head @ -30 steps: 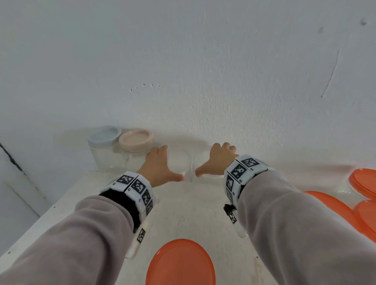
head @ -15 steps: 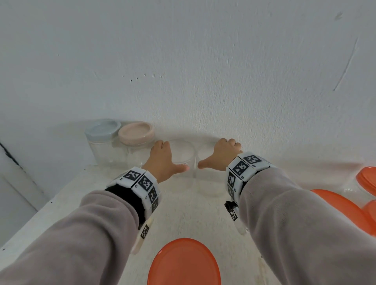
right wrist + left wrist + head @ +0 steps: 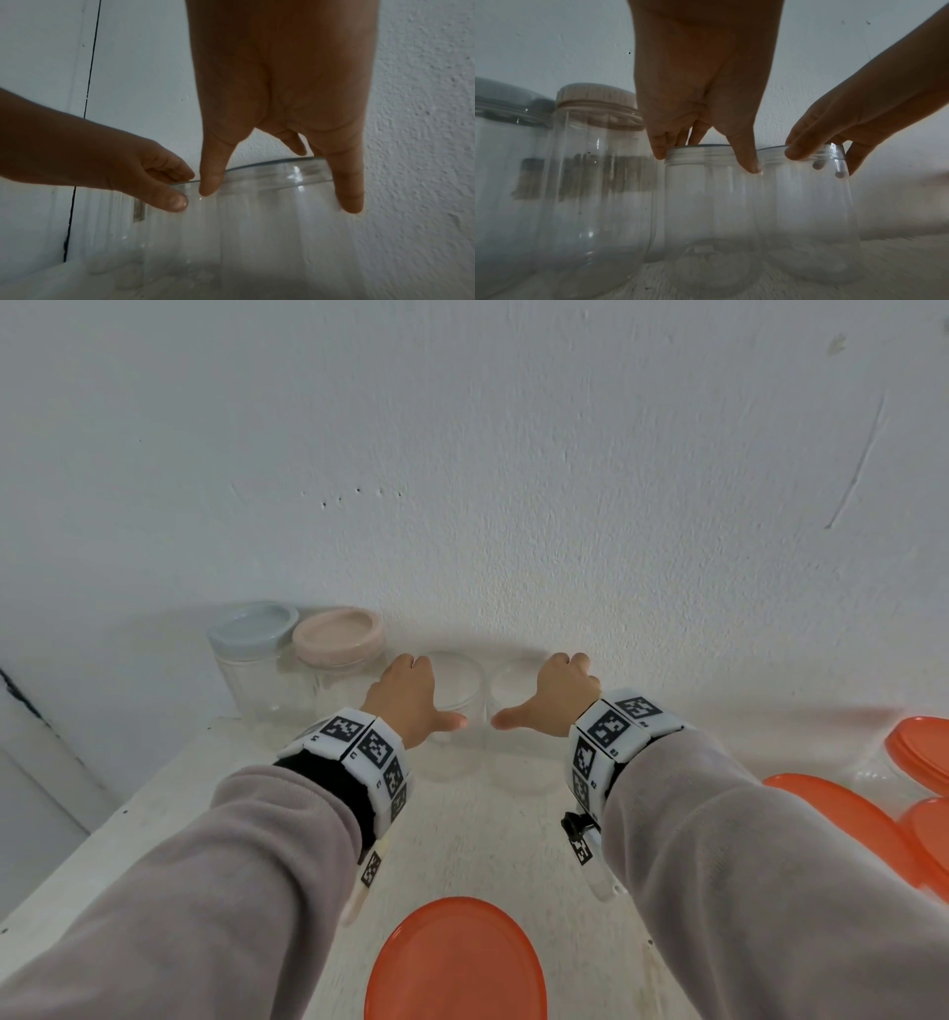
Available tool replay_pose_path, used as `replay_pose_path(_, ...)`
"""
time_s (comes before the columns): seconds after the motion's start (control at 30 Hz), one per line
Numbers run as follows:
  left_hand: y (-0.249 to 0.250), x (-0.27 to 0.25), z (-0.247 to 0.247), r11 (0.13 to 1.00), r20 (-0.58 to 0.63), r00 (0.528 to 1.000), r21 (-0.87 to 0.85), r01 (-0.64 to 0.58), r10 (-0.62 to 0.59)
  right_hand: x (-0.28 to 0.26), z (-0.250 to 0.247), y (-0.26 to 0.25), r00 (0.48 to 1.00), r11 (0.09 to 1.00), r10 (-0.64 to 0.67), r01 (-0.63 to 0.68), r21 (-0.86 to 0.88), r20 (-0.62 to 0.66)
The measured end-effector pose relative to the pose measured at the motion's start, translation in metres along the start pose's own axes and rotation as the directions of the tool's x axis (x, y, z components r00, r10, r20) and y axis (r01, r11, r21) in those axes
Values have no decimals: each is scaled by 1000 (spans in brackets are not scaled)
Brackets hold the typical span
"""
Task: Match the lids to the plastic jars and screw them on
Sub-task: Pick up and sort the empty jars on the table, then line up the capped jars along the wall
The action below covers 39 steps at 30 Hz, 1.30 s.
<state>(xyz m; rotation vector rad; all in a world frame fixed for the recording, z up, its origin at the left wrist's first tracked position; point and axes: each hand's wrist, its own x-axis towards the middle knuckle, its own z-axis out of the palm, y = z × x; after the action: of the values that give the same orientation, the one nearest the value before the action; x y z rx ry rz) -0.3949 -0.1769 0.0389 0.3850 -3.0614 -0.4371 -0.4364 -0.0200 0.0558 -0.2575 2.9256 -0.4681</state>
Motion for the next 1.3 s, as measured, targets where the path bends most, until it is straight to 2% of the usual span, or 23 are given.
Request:
replay_pose_path(0.17, -2, -7, -4, 999, 14, 999, -19, -46, 46, -8, -10, 4, 998, 998, -65, 65, 21, 20)
replay_pose_path(0.37, 5, -31, -28, 977, -19, 980, -73, -200, 199, -38, -47, -2, 982, 981, -188, 188, -38, -14)
replay_pose_path(0.5, 9, -71, -39, 943, 66, 944, -107, -316, 324, -71, -76, 11, 949, 947, -314, 316, -63, 42)
replay_pose_path(0.6, 8, -106, -40, 927, 195, 906, -100, -362, 375, -101, -95, 40, 940, 940, -335, 338, -52, 55)
replay_pose_path(0.77, -1, -159, -27, 941, 470, 818, -99, -324, 332, -152, -105, 108, 967, 968, -245, 249, -44, 73)
replay_pose_path(0.87, -4, -180, -17, 960, 534, 801, -95, -262, 271, -174, -102, 144, 984, 987, -162, 163, -1, 70)
replay_pose_path(1.0, -3, -200, -4, 969, 523, 817, -101, -225, 244, -195, -94, 179, 993, 997, -72, 68, 37, 93)
replay_pose_path(1.17, 4, -214, 11, 977, 428, 878, -100, -190, 215, -216, -71, 213, 989, 998, 49, -53, 24, 136)
replay_pose_path(1.3, 14, -217, 13, 977, 366, 906, -105, -187, 213, -234, -50, 232, 977, 992, 110, -120, 42, 184)
